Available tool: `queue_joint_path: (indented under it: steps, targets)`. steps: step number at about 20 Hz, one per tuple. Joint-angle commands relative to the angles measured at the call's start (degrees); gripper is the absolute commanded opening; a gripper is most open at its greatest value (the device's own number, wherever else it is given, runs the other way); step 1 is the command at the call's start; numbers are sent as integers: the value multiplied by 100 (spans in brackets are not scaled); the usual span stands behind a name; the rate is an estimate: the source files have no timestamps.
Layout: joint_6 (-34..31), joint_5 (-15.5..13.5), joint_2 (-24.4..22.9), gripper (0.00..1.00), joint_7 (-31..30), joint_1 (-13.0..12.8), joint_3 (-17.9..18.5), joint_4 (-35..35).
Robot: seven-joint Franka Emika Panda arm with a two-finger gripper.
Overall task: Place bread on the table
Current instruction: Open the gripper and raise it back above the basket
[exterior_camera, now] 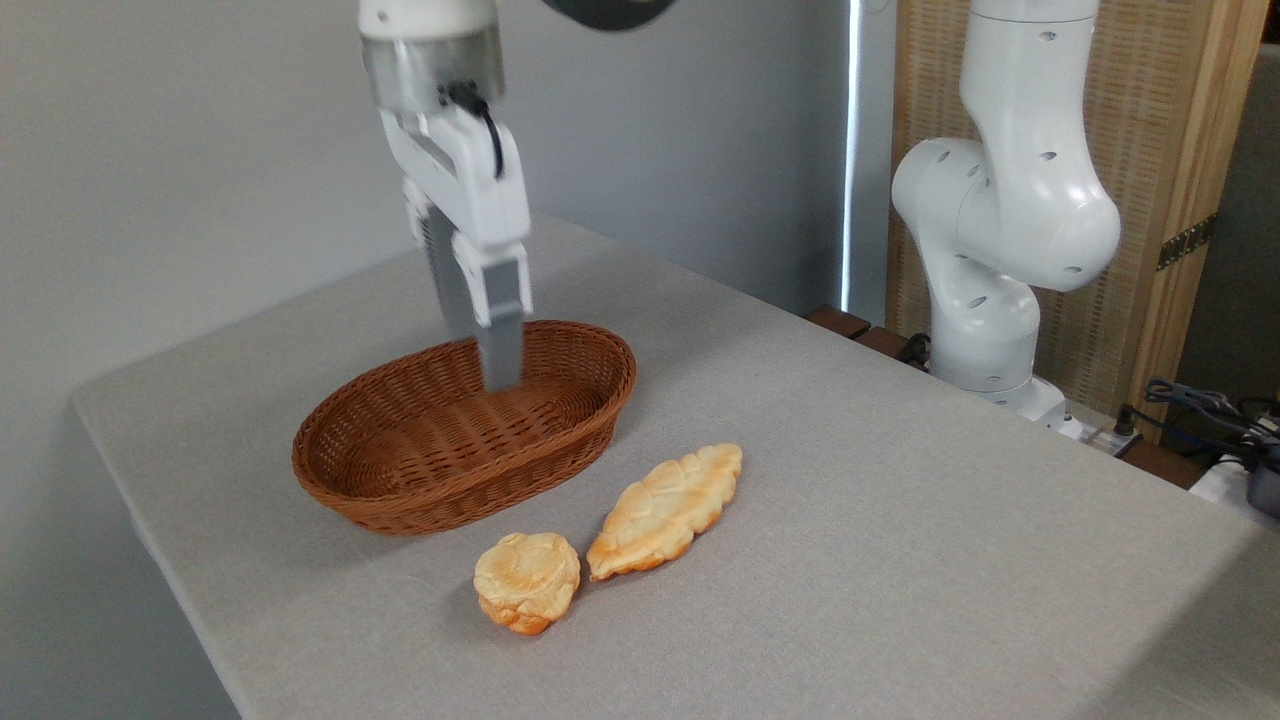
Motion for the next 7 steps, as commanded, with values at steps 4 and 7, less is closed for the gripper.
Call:
queue_joint_path:
  steps: [4,7]
  targets:
    - [293,-77,160,100,-945,-2,-227,129]
    - [276,-60,213,100,-1000,-2,-227,137]
